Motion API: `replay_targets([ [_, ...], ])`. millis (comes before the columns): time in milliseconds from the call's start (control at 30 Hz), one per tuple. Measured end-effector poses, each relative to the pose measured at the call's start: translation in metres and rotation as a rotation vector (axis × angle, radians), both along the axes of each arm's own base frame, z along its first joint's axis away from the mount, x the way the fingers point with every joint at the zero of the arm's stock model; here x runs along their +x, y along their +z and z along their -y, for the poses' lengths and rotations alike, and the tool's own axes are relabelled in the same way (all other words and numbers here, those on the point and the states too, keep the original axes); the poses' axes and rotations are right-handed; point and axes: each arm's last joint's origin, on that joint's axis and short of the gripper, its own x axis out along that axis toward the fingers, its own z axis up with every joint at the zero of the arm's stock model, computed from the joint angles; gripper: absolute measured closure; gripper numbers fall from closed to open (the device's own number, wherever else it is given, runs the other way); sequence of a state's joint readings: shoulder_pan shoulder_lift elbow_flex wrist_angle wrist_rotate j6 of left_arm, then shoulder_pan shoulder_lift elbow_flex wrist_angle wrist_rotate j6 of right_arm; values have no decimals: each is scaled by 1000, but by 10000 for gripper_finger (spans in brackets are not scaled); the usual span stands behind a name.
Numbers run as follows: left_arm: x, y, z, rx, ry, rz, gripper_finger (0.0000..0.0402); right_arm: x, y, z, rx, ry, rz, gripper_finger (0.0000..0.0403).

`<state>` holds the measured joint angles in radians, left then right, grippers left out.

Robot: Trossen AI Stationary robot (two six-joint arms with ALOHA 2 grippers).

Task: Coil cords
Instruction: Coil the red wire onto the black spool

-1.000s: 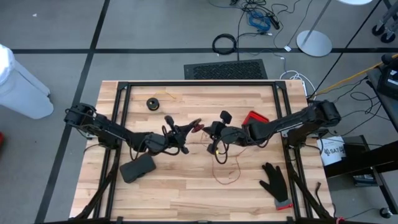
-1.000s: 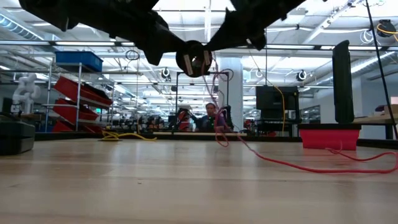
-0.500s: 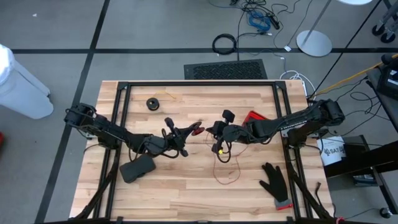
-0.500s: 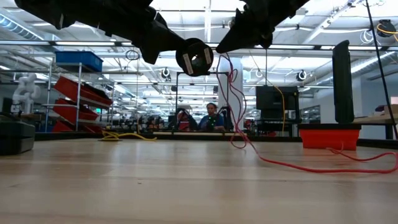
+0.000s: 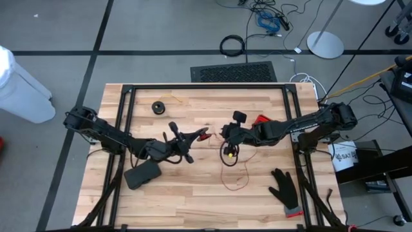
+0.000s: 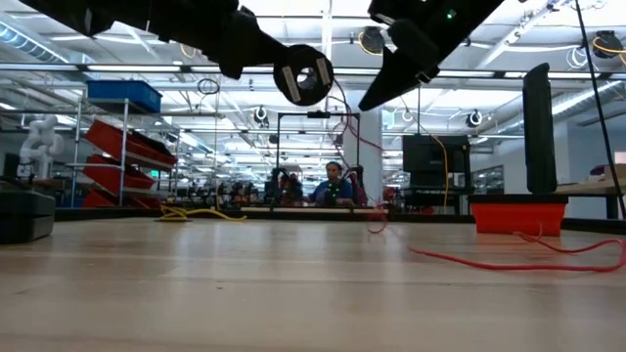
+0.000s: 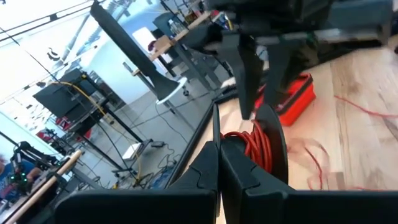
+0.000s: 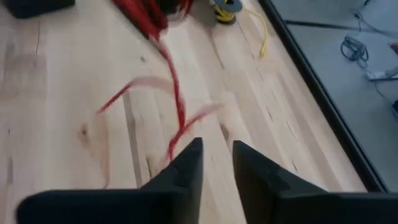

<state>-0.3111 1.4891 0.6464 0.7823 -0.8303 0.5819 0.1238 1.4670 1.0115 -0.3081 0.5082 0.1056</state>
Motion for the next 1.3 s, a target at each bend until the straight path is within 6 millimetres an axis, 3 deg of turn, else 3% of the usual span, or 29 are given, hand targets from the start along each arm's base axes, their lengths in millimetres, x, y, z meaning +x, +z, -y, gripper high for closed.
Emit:
replay_targets([
  [133,0,-1,0,2,-2,-7,402,-3,-3,-1,32,-24,-31,295],
  [300,0,-1,0,2,0,-7,402,-6,-6,-16,133,23,-39,289],
  [533,0,-1,0,1,2,-5,402,1,-15,-45,249,184,200,289],
  [800,0,0,0,-3,7,0,402,13,-46,-33,285,167,367,289],
  [1067,0,0,0,-3,7,2,402,24,-57,-20,258,97,412,289],
  [1300,0,0,0,-3,7,1,402,23,-60,-20,243,87,386,289],
])
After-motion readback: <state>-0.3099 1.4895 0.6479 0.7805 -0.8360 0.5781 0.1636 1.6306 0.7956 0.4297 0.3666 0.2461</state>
